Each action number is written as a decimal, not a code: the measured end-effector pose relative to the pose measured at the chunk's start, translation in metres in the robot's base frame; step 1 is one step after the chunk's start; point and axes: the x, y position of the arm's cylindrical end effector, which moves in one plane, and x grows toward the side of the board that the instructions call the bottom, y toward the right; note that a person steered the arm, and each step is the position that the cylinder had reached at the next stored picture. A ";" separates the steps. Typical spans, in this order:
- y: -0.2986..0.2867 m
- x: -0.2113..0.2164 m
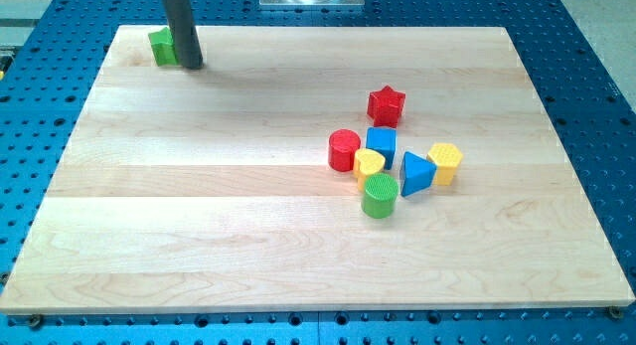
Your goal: Push the green circle diagonally right to the green star
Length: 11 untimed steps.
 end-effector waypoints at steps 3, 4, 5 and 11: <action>0.247 0.036; 0.307 0.093; 0.383 0.174; 0.201 0.253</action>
